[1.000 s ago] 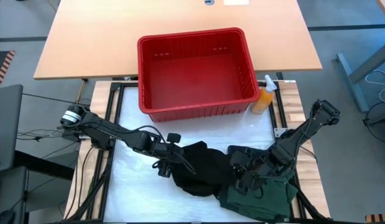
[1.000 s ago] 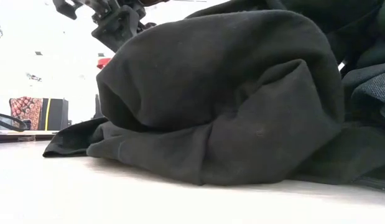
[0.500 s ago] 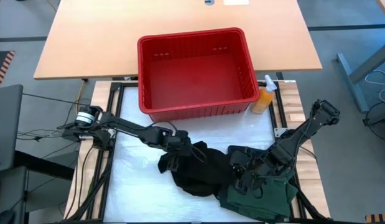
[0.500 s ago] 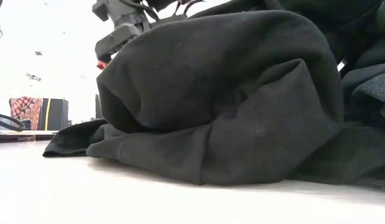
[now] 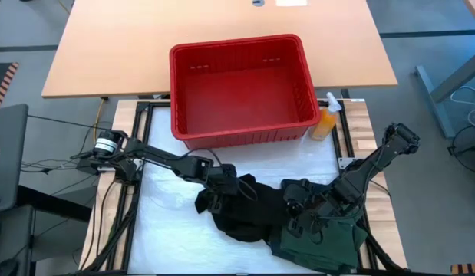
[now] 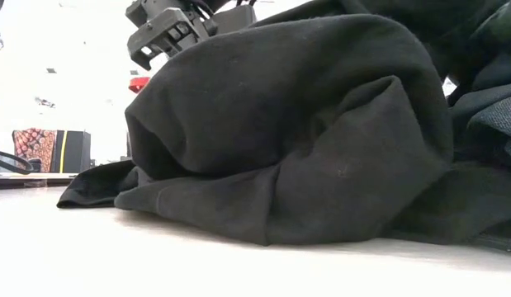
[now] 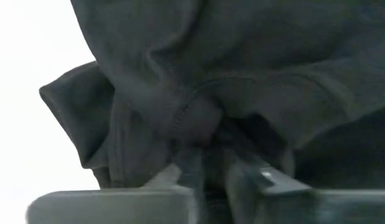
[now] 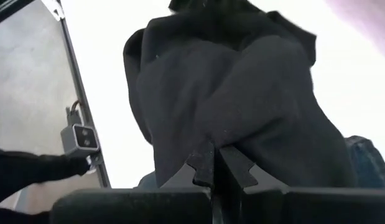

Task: Fold laundry
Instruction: Fold the black shirt

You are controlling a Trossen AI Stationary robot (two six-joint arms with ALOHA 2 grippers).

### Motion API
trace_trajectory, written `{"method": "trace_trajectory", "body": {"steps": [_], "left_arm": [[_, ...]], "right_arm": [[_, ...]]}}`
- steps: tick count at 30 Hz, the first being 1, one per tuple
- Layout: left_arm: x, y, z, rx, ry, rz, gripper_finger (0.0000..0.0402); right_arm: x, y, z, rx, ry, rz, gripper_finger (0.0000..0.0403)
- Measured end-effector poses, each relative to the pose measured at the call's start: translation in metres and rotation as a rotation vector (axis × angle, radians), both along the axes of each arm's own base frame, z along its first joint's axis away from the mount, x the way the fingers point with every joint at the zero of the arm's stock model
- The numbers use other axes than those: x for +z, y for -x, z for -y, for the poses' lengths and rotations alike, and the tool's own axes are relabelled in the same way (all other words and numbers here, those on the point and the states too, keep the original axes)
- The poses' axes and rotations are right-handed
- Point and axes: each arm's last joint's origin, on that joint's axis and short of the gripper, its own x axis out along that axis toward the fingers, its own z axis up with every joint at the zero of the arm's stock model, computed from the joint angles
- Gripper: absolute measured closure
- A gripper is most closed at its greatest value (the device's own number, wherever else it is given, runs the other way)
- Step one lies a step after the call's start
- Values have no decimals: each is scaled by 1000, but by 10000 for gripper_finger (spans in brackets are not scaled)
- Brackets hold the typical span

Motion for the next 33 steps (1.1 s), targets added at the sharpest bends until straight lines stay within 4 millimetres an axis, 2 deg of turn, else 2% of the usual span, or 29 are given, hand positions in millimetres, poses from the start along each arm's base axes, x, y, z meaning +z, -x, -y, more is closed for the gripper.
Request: {"method": "trace_trajectory", "body": {"steps": [2, 6, 10, 14, 18, 21, 25, 28, 33], "left_arm": [[3, 3, 0, -6, 12, -16, 389], [23, 7, -1, -9, 14, -36, 398], [59, 13, 0, -16, 26, 42, 401], [103, 26, 5, -44, 68, 194, 401], [150, 53, 7, -69, 107, 349, 401], [186, 84, 5, -75, 129, 487, 401], [221, 125, -1, -33, 124, 644, 401], [227, 149, -6, 40, 103, 695, 402], [202, 161, -9, 162, 161, 625, 401]], "right_arm": [[0, 0, 0, -7, 10, 5, 378], [0, 0, 1, 5, 25, 5, 378], [0, 0, 1, 11, 32, 2, 378], [0, 0, 1, 9, 33, 2, 378], [0, 0, 1, 9, 31, 5, 378], [0, -1, 1, 9, 28, 9, 378], [1, -1, 1, -4, 42, 22, 378], [1, -2, 2, -19, 56, 40, 378], [2, -2, 1, -20, 51, 50, 378]]}}
